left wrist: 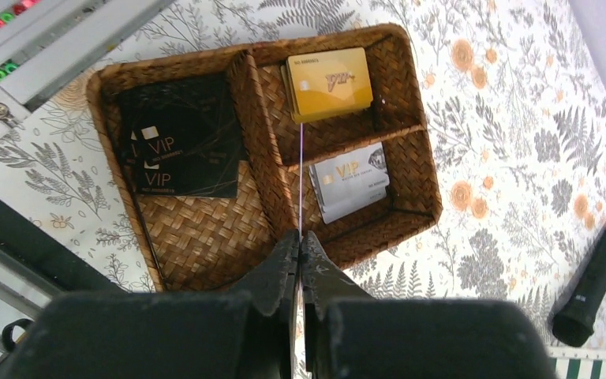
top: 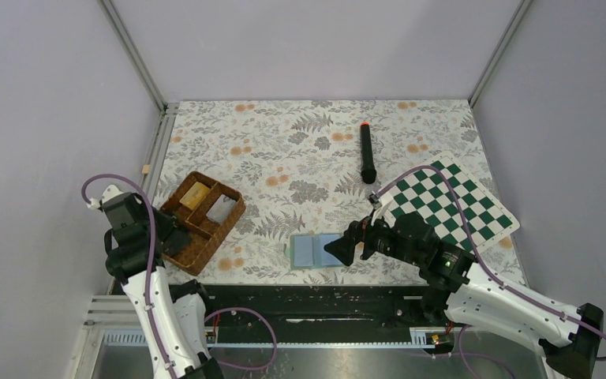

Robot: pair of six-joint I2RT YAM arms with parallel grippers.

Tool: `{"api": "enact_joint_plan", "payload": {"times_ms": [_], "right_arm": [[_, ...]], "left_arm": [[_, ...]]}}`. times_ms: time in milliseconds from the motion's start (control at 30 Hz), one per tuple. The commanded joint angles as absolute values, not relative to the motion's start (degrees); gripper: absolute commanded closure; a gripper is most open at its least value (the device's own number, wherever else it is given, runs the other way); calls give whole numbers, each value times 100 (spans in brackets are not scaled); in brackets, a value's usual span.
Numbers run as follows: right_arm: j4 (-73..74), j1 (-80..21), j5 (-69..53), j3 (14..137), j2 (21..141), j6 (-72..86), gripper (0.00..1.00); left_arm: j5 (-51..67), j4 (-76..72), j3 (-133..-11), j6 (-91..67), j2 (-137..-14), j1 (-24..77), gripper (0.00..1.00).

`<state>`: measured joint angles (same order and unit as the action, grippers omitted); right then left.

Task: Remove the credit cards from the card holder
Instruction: Place the credit card in the storage box.

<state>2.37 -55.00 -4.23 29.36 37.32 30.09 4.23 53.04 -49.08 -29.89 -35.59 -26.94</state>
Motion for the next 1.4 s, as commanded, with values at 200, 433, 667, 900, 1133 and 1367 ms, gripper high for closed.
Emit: {"api": "enact_joint_plan", "payload": {"times_ms": [200,433,667,900,1133,1367], "right_arm": [[1415,-5458,-1170,3850,3963,3140,1],[1642,-5458,-1168,4044,4041,3136,1],[1950,-5457,-1275,4391,4450,2952,0],[1942,-5443,-1327,4720,4966,2841,1],[2176,-5356,-1115,5006,5064,2507,1],[2188,-5326,-1150,5214,5208,2531,0]], "left_arm": [[606,5161,-5024,-3303,-4219,-3283,100],[1735,4585,-4470,-3148,-4363,-4376,100],[1169,4431,-4436,-3045,-4570,-4403,100],[1471,4022,-4361,-2989,-5015,-4403,100],[1593,3706,-4264,-2990,-5407,-4402,100],[1362,3333,-4154,-2882,-5891,-4403,100]]}}
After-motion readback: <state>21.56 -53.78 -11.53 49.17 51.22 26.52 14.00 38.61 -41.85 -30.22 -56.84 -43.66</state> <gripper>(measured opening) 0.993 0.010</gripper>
